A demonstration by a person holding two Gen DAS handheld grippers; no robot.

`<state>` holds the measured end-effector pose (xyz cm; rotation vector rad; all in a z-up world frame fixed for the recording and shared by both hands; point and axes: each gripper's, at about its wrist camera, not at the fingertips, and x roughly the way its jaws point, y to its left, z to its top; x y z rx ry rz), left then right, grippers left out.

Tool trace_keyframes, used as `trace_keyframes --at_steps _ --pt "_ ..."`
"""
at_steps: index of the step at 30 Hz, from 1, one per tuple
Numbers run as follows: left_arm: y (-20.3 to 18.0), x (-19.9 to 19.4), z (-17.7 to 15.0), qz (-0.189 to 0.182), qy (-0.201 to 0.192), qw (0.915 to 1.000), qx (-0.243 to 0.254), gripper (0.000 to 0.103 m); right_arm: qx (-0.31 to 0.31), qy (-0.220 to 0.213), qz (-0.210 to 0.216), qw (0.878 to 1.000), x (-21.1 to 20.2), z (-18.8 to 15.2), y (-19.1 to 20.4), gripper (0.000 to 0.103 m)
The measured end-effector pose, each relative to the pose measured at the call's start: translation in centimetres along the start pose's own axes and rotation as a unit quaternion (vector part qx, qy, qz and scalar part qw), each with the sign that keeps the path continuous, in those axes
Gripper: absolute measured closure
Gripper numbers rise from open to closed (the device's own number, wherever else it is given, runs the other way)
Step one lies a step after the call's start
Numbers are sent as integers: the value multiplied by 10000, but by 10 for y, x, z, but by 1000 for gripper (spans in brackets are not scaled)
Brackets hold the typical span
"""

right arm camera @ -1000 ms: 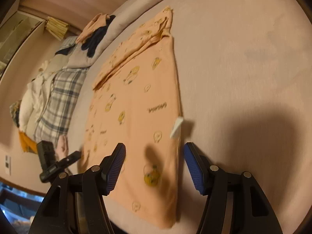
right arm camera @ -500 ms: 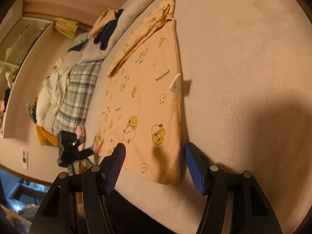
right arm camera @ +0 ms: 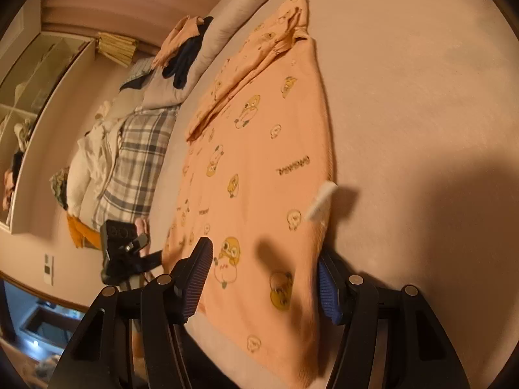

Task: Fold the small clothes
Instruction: 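Grasp the shirt hem with both tools, then lift the hem with both tools and fold it toward the collar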

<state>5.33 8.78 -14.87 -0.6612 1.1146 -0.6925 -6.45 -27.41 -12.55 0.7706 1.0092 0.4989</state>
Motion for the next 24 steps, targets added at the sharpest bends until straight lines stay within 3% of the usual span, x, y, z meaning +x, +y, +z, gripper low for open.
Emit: trace_keyframes --at_steps 2,4,6,10,16,19,21,24 --pt "0 1 1 47 8 10000 24 17 -70 13 -67 10000 1 2 1 43" --pt "1 -2 -2 103 1 9999 50 25 -187 15 -194 9996 0 -2 2 53" --pt "4 -5 -6 207 21 9998 34 39 -169 12 -223 9996 -4 -6 -1 64" --pt "6 -13 -18 413 64 9990 129 51 -31 44 -179 9998 -10 -20 -9 79" --pt "1 -17 -33 713 90 9968 357 55 -41 138 -173 9997 -10 -33 -4 79" --pt "-4 -11 -31 1057 57 9933 466 71 -80 123 -268 9995 -7 -32 0 79" --pt "-6 -9 -31 1364 29 9892 537 91 -154 102 -358 9992 -5 -33 4 80" --pt "-8 -10 -31 1481 -93 9872 581 92 -282 4 -499 9984 -6 -37 9 87"
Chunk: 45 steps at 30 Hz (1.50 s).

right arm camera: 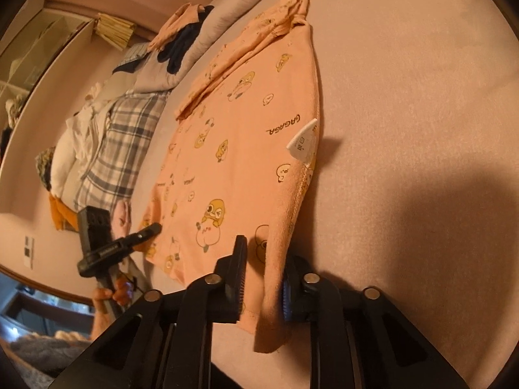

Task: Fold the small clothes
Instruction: 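Lift the hem with both tools and fold it toward the collar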

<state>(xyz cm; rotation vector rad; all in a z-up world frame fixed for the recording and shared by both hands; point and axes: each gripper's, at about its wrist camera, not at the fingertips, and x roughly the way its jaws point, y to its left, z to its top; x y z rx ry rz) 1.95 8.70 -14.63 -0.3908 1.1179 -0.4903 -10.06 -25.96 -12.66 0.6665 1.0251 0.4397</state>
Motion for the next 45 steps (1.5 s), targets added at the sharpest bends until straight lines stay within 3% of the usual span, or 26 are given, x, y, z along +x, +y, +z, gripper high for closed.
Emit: trace_keyframes --at_steps 8,12,15,23,31,45 --pt "-10 -9 4 -76 -213 9997 131 95 22 -211 230 9995 -4 -5 2 91" --pt "-17 -15 8 -376 -318 9986 198 96 -31 -359 473 9982 -8 -2 9 93" --pt "-18 -18 12 -804 -396 9959 100 96 -102 -465 638 9968 -10 1 17 93" --pt "-11 -15 23 -1903 -548 9795 -359 100 -217 -756 1128 9905 -12 9 36 93" --pt "-6 -22 32 -2687 -656 9585 -686 101 -273 -913 1548 9833 -11 17 48 93" --pt "1 -49 85 -3105 -1192 9395 -815 101 -386 -1508 1839 9706 -26 60 58 93"
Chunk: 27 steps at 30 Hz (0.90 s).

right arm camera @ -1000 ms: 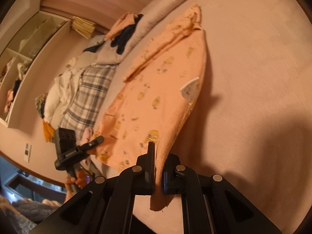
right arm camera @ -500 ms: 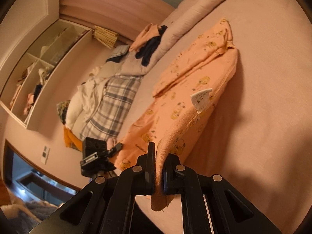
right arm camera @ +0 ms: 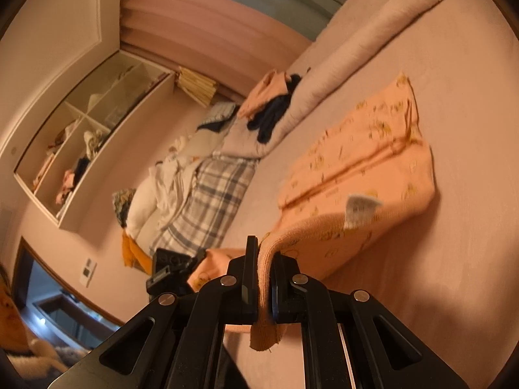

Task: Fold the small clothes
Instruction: 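Lift the hem with both tools and fold it toward the collar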

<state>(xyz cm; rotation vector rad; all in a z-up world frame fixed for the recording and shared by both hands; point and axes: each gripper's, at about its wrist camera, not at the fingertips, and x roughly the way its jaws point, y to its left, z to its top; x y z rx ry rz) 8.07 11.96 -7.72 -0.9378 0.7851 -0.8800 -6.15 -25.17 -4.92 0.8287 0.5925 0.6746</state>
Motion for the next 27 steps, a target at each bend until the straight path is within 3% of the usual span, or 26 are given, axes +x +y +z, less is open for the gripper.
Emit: trace_keyframes --at_steps 8,15,27 --pt "7 10 52 53 -341 9994 -31 101 -131 -314 -83 9994 11 44 -2 93" --pt "40 32 98 111 -515 9975 -466 101 0 -525 -308 9981 30 89 -23 93" --pt "98 86 162 1050 -363 9902 -841 101 480 -359 -1263 9902 80 147 -80 93"
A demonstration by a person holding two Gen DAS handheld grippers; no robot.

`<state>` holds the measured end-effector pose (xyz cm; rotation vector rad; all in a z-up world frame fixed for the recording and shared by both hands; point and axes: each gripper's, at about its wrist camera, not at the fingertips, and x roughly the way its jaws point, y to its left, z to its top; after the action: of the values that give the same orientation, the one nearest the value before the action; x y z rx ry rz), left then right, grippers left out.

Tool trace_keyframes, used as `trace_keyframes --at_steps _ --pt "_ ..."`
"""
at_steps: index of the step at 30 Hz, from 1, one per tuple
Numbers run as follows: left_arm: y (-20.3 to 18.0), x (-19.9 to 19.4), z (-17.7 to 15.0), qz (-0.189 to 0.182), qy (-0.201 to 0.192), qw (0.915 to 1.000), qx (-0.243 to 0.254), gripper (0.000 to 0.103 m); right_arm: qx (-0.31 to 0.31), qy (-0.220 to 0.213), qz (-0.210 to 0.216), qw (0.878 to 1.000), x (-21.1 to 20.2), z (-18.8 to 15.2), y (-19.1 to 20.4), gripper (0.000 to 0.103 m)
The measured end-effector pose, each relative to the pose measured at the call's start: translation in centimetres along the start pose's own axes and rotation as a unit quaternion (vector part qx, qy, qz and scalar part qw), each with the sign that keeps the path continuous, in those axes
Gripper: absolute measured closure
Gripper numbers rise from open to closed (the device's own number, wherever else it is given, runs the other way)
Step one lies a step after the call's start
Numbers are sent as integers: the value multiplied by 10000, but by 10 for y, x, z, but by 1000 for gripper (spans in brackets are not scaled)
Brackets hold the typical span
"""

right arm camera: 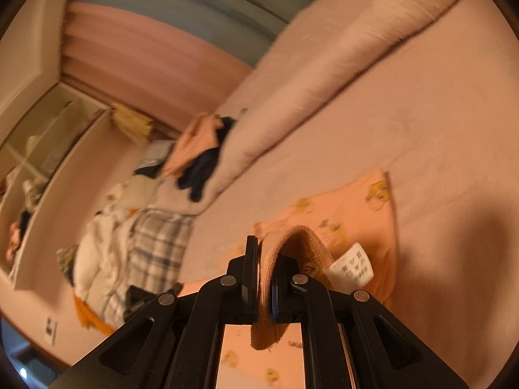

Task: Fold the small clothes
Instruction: 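Lift the hem with both tools and fold it toward the collar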

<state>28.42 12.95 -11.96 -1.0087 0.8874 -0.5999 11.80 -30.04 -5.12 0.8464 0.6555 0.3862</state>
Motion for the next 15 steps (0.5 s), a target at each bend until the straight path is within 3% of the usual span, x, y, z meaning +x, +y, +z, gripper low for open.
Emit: trace_keyframes --at_steps 10,13,14,15 --pt "29 50 32 812 421 9956 -216 100 575 376 -769 9947 30 14 -45 93" --pt "33 47 35 826 535 9948 -260 92 766 498 -869 9920 31 13 -53 90" --pt "31 42 35 839 551 9948 -190 86 813 524 -861 9916 31 13 -53 87" --pt "30 39 36 827 556 9949 -149 74 839 537 -857 9913 30 13 -53 77"
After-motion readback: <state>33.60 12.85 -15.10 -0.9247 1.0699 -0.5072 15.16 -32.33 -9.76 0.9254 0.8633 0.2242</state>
